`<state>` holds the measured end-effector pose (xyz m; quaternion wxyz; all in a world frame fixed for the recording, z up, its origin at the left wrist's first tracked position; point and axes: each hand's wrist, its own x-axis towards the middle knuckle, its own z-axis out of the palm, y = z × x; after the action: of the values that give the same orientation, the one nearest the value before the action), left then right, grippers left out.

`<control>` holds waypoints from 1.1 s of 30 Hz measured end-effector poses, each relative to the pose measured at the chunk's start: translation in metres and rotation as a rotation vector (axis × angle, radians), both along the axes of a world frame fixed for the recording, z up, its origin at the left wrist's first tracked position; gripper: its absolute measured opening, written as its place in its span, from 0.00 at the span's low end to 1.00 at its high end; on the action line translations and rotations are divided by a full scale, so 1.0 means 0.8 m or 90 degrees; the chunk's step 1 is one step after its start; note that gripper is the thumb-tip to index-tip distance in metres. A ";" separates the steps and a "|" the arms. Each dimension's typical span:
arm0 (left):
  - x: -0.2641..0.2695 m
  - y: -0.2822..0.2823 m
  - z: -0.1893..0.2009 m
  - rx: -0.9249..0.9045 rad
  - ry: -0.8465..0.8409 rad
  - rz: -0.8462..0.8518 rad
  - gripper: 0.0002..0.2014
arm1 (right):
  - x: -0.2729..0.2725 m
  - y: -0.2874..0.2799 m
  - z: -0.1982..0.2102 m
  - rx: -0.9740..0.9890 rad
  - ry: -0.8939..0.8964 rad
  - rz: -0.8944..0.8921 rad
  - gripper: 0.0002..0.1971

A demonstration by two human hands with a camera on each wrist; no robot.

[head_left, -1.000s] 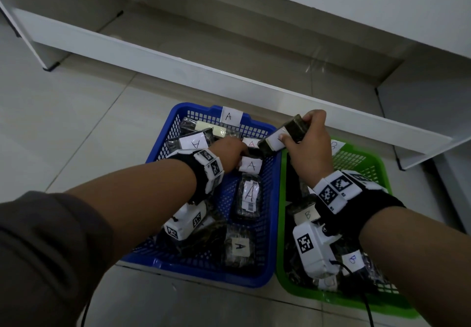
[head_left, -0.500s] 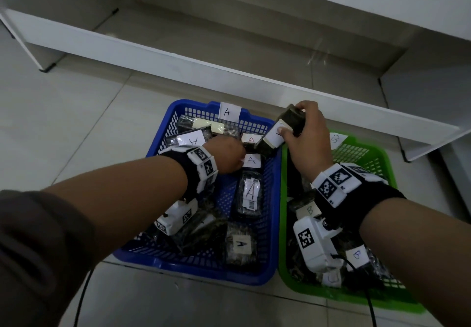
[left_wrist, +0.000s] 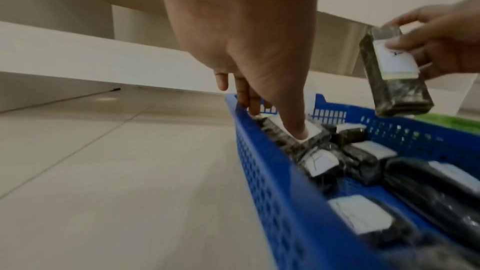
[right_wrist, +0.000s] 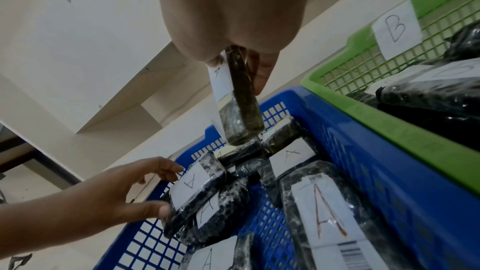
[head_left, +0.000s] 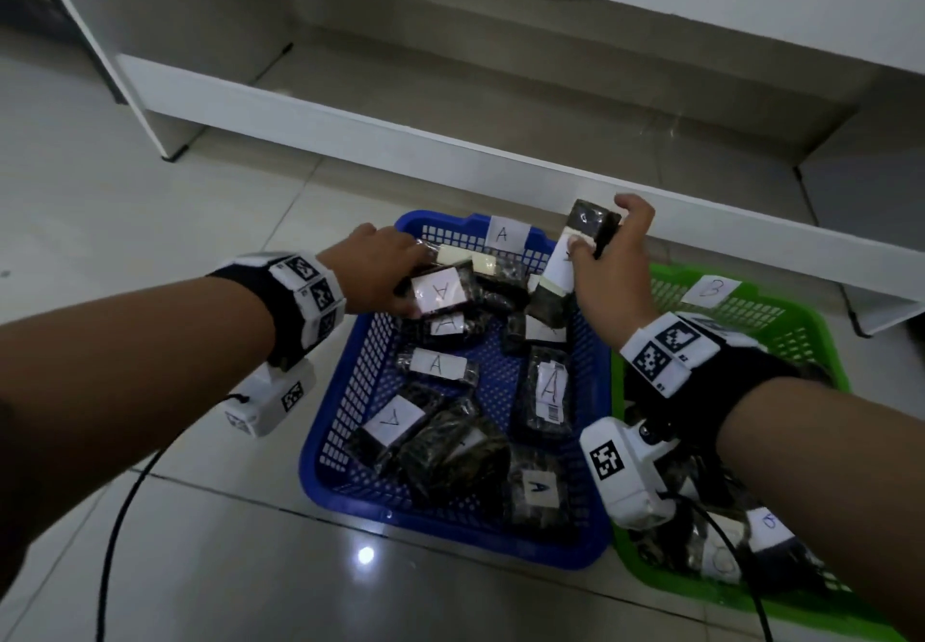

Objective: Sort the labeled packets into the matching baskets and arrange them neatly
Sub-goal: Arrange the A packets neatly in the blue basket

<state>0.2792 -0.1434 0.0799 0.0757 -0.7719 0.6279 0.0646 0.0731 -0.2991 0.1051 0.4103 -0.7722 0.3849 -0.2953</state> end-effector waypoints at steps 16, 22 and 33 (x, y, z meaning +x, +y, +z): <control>-0.035 -0.015 -0.023 -0.024 0.032 -0.077 0.35 | -0.007 0.002 -0.014 -0.024 0.066 0.039 0.33; -0.042 -0.023 -0.024 0.002 0.172 -0.007 0.36 | -0.012 -0.002 -0.012 -0.040 0.085 0.039 0.32; -0.034 -0.040 0.001 -0.122 0.410 0.250 0.11 | -0.032 -0.009 -0.010 -0.074 0.106 0.043 0.31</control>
<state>0.2519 -0.1755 0.0805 -0.2118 -0.8212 0.4629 0.2579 0.0478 -0.3065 0.0972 0.3408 -0.8293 0.3736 -0.2378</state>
